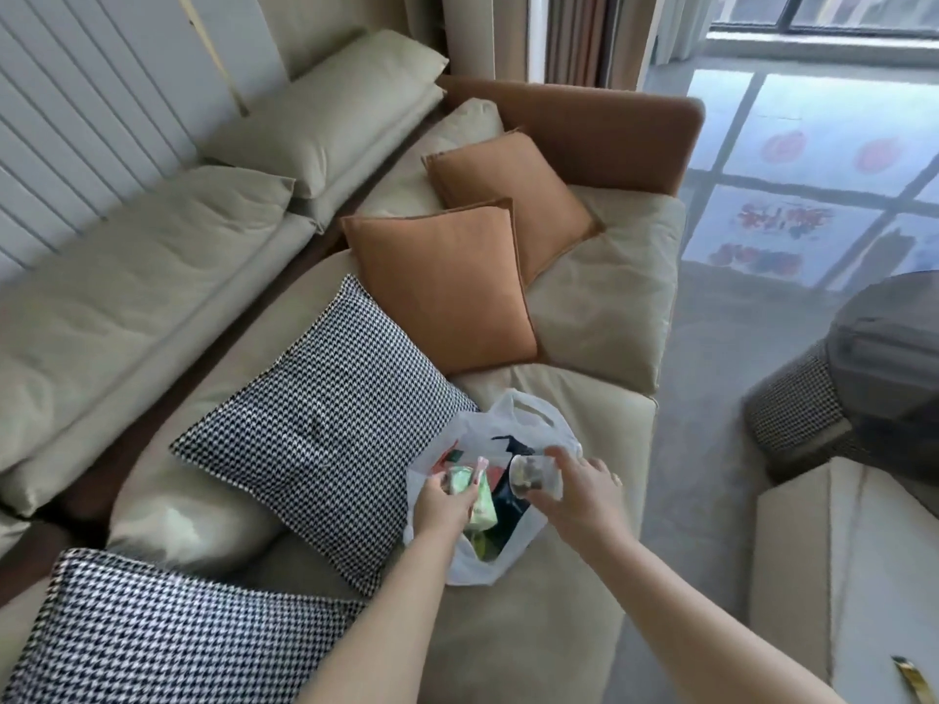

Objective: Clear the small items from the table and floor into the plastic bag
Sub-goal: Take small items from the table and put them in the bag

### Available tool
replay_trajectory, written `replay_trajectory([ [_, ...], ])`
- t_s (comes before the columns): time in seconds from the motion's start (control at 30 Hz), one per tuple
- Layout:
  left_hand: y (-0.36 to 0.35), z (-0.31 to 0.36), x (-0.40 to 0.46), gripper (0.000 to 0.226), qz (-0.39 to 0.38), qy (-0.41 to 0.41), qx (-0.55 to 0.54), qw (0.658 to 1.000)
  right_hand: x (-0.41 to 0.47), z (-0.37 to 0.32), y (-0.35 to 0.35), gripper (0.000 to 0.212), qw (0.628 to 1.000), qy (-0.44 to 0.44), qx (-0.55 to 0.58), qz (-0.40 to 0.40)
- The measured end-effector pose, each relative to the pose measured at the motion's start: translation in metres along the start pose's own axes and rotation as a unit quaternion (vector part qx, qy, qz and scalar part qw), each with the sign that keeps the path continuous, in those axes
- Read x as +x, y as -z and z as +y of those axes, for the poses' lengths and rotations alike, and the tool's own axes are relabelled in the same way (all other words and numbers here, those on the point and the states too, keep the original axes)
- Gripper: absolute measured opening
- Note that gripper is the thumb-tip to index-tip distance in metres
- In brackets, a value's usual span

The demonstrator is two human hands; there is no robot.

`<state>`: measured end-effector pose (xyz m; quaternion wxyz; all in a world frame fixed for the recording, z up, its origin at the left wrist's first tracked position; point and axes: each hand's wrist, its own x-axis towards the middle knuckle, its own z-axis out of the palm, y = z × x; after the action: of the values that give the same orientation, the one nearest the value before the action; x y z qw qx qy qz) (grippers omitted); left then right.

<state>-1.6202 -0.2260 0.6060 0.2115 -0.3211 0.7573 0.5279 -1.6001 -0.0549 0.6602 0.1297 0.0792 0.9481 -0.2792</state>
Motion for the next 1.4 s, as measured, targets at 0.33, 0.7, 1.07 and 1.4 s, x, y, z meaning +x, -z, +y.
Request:
replay_trajectory([
  [0.33, 0.004, -0.038, 0.042, 0.053, -0.062, 0.070, 0.075, 0.993, 0.038, -0.005, -0.057, 0.045, 0.989, 0.000, -0.135, -0.065],
  [0.7, -0.006, -0.002, 0.009, 0.041, -0.135, 0.009, 0.095, 0.986, 0.005, 0.018, -0.033, 0.037, 0.996, -0.068, -0.046, -0.040],
  [1.07, -0.107, 0.027, -0.084, 0.037, -0.270, -0.132, 0.289, 0.909, -0.077, 0.120, 0.022, 0.034, 0.970, -0.238, 0.002, 0.053],
  [1.4, -0.234, 0.019, -0.179, 0.032, -0.339, -0.248, 0.478, 0.772, -0.170, 0.241, 0.059, 0.028, 0.918, -0.372, 0.096, 0.097],
])
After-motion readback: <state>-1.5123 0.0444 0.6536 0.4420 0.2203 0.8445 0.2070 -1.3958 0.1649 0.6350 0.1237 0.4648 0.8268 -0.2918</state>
